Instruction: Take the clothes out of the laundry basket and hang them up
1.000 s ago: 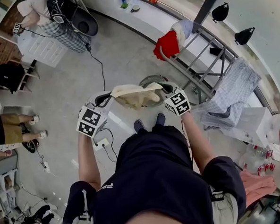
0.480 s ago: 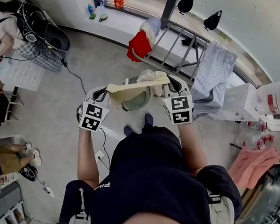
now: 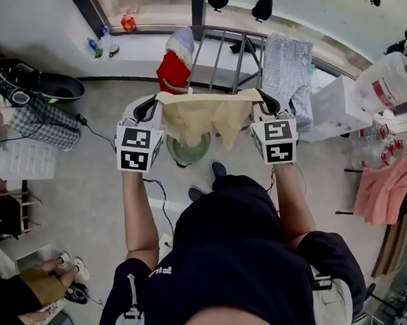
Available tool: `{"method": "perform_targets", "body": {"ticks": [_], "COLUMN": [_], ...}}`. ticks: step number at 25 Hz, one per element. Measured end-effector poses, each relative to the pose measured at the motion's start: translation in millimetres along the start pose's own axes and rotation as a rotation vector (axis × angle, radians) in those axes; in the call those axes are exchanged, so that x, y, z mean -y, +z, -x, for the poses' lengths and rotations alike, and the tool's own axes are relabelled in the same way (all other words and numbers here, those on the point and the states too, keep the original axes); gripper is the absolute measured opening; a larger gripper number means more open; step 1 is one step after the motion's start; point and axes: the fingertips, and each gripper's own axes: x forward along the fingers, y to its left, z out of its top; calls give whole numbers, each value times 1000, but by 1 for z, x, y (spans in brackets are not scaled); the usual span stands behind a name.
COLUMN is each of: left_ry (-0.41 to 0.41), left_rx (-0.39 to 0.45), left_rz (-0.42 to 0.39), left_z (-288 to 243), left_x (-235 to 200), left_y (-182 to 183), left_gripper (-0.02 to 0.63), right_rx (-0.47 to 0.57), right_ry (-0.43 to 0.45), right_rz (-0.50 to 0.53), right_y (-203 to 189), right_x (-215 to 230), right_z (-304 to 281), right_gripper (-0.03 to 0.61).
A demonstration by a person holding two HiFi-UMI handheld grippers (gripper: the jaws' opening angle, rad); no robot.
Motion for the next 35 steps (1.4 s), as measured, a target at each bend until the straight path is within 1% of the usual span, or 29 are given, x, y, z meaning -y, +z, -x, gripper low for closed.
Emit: {"method": "perform_targets", "body": {"ticks": [5, 10, 12, 17, 20, 23, 26, 30, 35], "left_ry": [-50, -96, -88, -89, -88, -94, -80, -61, -33], "left_rx": [79, 134, 141, 198, 206, 208, 194, 185, 149], "left_rz": [0, 58, 59, 79, 76, 88, 74, 100, 93], "left_z": [-22, -49, -56, -71, -90, -115, -144, -197, -268], "left_x": [9, 14, 14, 12, 4, -5, -14, -28, -45], "left_y": [41, 69, 79, 114, 134, 147, 157, 186, 217], "left_gripper": [28, 28, 28, 28, 28, 29, 28, 28, 28], "right_rx": [23, 56, 63, 93, 109, 127, 128, 133, 133], "right_ry": [-126, -249, -276, -330, -341, -333, -315, -278, -249], "right_rz": [-31, -41, -45, -40, -43, -80, -80, -64, -87], "right_y": [14, 28, 32, 50, 67, 77, 83, 96, 103], "right_x": [36, 69, 76, 107, 130, 155, 176, 219, 272], "right_z": [26, 42, 44, 42, 26, 0, -30, -77, -144], "right_gripper": [9, 9, 9, 11, 11, 12, 12, 12, 12]}}
